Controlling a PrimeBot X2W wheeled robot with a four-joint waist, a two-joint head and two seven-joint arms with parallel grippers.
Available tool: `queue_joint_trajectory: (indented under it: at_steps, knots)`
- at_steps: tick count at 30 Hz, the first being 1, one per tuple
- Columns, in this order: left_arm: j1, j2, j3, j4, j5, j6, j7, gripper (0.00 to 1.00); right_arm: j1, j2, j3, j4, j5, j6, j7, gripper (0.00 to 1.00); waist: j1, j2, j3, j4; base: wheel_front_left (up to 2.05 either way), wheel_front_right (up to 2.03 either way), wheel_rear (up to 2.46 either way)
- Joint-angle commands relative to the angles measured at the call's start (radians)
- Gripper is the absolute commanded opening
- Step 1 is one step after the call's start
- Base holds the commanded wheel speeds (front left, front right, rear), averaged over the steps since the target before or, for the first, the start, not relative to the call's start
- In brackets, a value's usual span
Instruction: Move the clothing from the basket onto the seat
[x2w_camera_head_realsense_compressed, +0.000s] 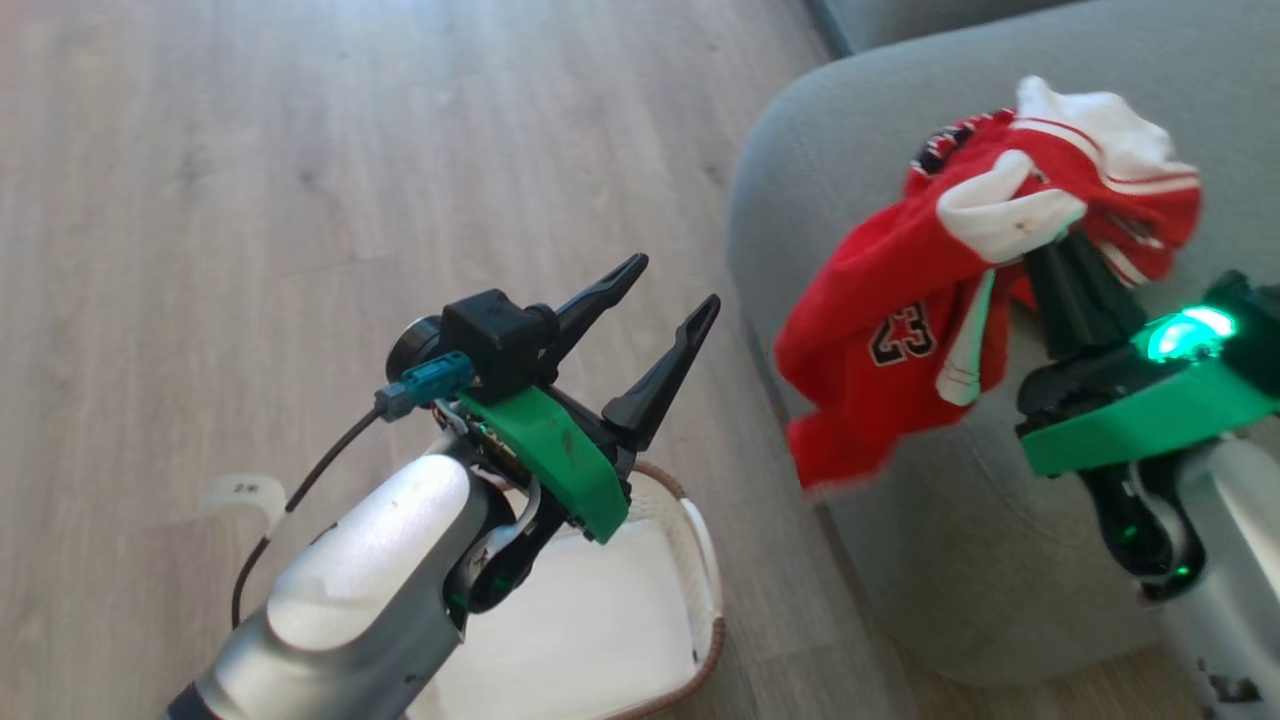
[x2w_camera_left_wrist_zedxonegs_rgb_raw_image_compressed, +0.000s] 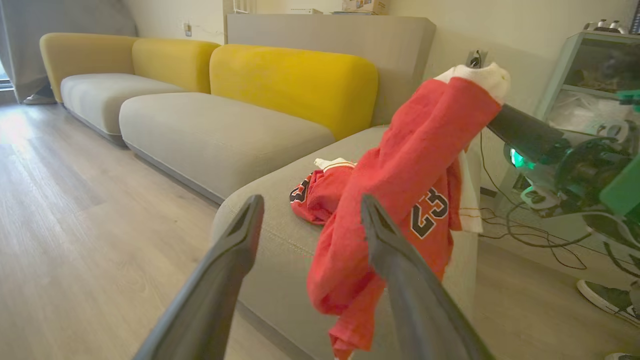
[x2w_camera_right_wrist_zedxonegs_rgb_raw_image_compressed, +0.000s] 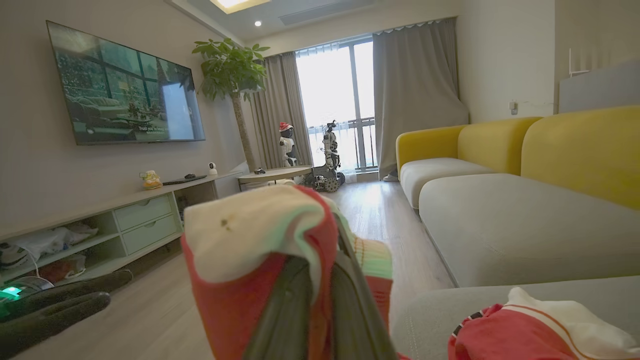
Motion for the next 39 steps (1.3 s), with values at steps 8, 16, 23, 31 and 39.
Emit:
queue_joint_trajectory:
  at_steps: [8,16,23,31,39]
  knots:
    - [-0.033,0.027,0.034,-0.034,0.004,0.002,-0.018,1.0,0.052,-0.018,-0.052,-0.111,-0.028,0.007,-0.006,0.0,0.0,0.0,0.022,-0.099,0.0,0.0,0.0]
    - [-0.035,0.032,0.026,-0.029,0.009,0.004,-0.021,1.0,0.131,0.007,-0.109,-0.178,-0.049,0.007,-0.006,0.0,0.0,0.0,0.037,-0.162,0.0,0.0,0.0]
    - [-0.038,0.032,0.017,-0.02,0.015,0.007,-0.023,1.0,0.164,0.03,-0.128,-0.213,-0.063,0.007,-0.006,0.0,0.0,0.0,0.048,-0.197,0.0,0.0,0.0]
    - [-0.041,0.036,0.008,0.012,0.019,0.013,-0.016,1.0,0.139,0.026,-0.131,-0.229,-0.073,0.007,-0.006,0.0,0.0,0.0,0.064,-0.213,0.0,0.0,0.0]
    - [-0.055,0.037,0.003,0.036,0.018,0.009,-0.014,1.0,-0.016,-0.02,-0.13,-0.236,-0.094,0.007,-0.005,0.0,0.0,0.0,0.098,-0.208,0.0,0.0,0.0]
